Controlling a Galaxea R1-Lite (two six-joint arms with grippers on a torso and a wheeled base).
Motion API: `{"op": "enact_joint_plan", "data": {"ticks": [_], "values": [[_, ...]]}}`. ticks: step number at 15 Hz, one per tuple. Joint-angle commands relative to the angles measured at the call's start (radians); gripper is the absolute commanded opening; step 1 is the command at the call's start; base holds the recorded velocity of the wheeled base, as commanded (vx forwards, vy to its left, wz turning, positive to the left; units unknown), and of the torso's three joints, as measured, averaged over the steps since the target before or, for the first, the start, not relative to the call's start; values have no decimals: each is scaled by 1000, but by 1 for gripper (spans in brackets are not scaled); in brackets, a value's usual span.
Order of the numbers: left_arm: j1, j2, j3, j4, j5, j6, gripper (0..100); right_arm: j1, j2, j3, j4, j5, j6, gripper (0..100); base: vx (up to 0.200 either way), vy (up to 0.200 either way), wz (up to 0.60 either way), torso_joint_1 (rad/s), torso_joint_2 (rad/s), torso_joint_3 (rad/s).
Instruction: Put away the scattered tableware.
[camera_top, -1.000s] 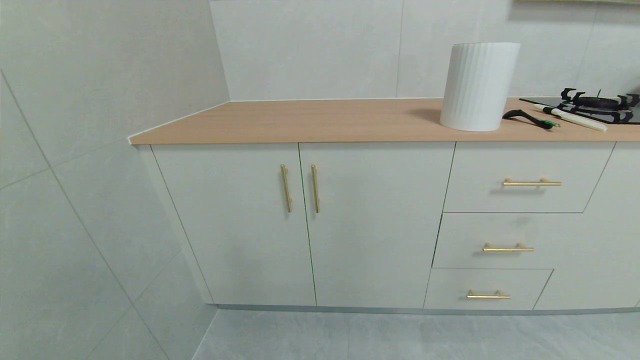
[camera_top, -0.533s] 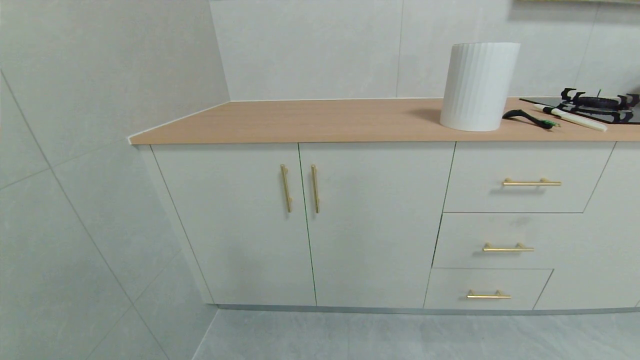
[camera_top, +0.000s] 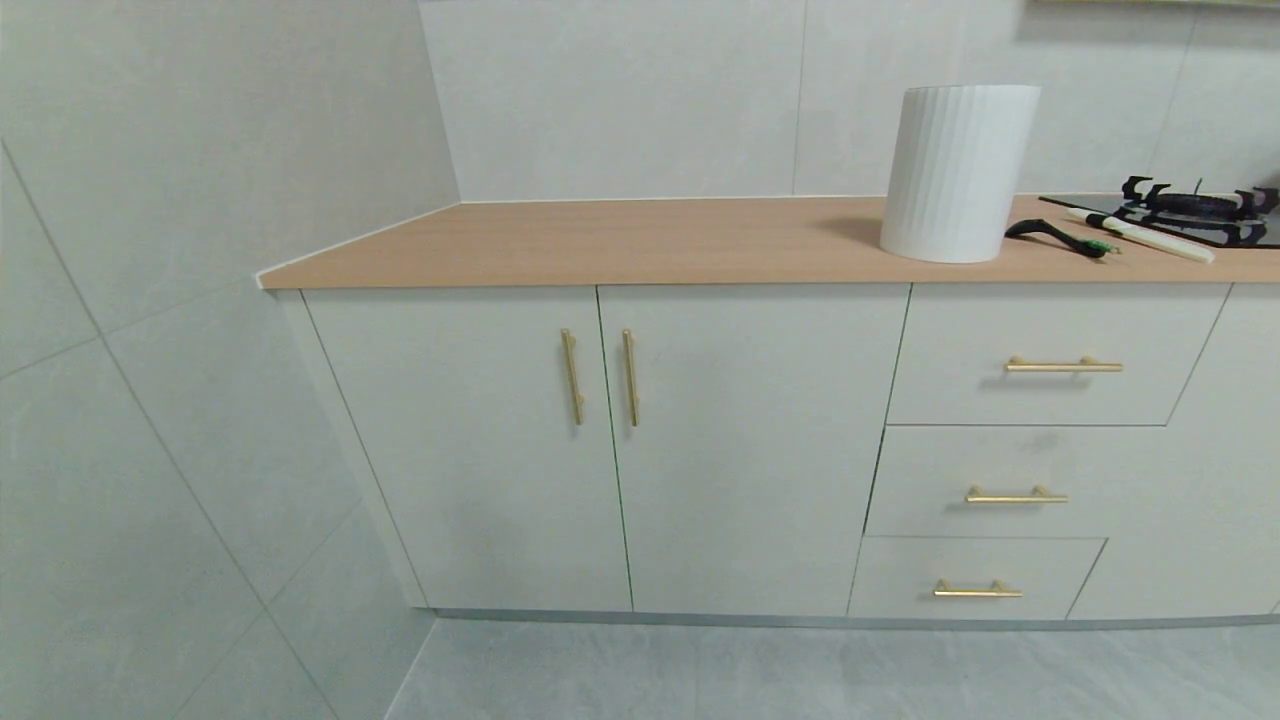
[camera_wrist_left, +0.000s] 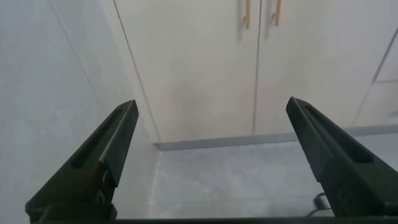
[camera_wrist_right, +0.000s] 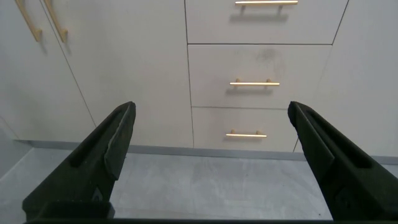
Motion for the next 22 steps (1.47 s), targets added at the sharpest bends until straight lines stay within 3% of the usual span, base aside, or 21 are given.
{"op": "enact_joint_plan", "data": {"ticks": [1,5,8,11,20,22], "values": [[0,0,4,1,-2,-24,100,0,3,0,0,0,0,100,0,0,0,0,0,0],[0,0,4,1,-4,-24,100,0,3,0,0,0,0,100,0,0,0,0,0,0],[0,0,4,-1,-2,-47,100,0,3,0,0,0,0,100,0,0,0,0,0,0],[0,0,4,-1,-2,-47,100,0,3,0,0,0,0,100,0,0,-600,5,2,5],[0,0,4,-1,-2,-49,100,0,3,0,0,0,0,100,0,0,0,0,0,0],[0,0,4,-1,-2,-49,100,0,3,0,0,0,0,100,0,-200,0,0,0,5]]}}
